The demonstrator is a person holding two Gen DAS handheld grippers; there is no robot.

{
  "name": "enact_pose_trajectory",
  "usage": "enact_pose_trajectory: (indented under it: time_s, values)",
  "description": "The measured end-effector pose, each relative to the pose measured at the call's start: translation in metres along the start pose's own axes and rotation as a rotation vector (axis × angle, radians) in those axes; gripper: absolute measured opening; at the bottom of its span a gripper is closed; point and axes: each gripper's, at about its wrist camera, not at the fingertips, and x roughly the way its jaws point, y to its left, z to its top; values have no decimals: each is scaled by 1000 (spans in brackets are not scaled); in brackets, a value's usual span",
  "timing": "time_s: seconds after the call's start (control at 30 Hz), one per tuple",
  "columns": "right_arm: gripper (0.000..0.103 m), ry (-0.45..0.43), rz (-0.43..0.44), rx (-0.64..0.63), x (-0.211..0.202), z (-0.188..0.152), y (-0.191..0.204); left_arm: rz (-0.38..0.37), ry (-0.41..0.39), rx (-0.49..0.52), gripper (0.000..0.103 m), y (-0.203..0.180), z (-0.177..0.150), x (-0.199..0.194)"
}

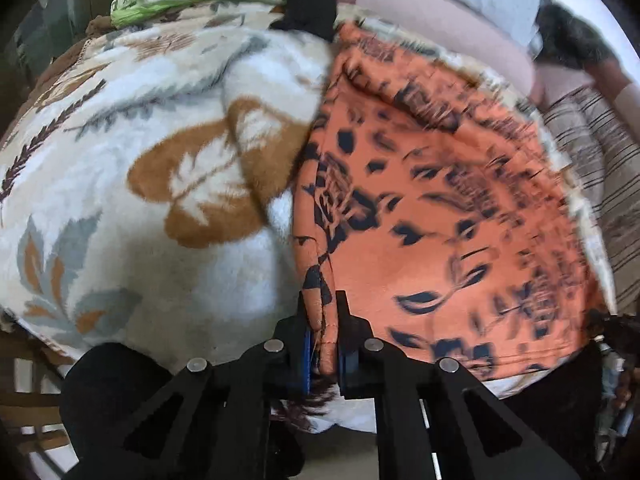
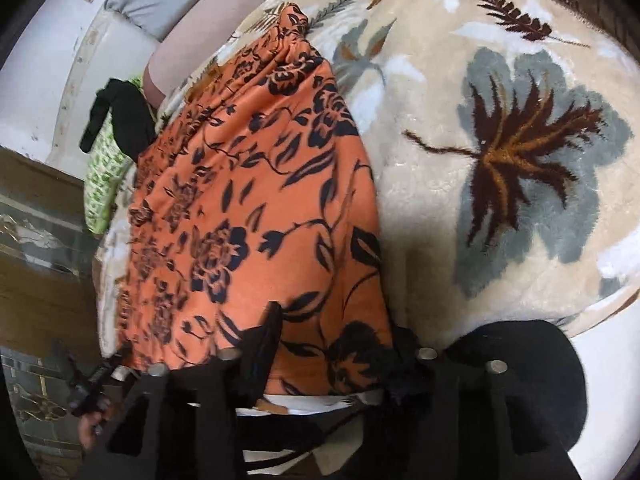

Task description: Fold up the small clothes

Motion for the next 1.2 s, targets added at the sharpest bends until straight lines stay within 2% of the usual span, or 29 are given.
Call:
enact_pose_trajectory:
  time_s: [0.07,0.13,0.2,0.27,0.47,0.57,0.77,0.87,0.97,1.1,1.2]
  values:
    - [8,-30,36,-4,-10,1,6,-22,-55,7,8,3,0,-21]
    - [8,-63,78,10,-24,4,7,-32,-68,-6,8,5,3,-24]
    - [8,-75,75,21,-26,7,3,-27,-22,-32,8,11,2,-9]
    - [8,-42,69,67,-13,8,-11,-16,45,-58,8,16,-2,10]
    - [11,-3,90,146,-4,1,-34,0,54,-33,10,11,-4,12]
    - [10,-2,106,124,-4,6,-32,-7,62,-29,9,8,1,13]
    - [8,-47,277,155,-19,31,-11,-124,11,-64,8,3,29,-12]
    - [8,-67,336,147,-25,54,4,-174,-43,-43,8,-10,60,-27]
    - [8,-92,396,129,-27,95,23,-235,-117,-22,9,-21,115,-36]
    - [8,-173,455,78,-33,175,54,-258,-232,-10,9,-31,201,-33]
    - [10,-237,463,58,-28,246,75,-251,-285,-45,12,-32,266,1]
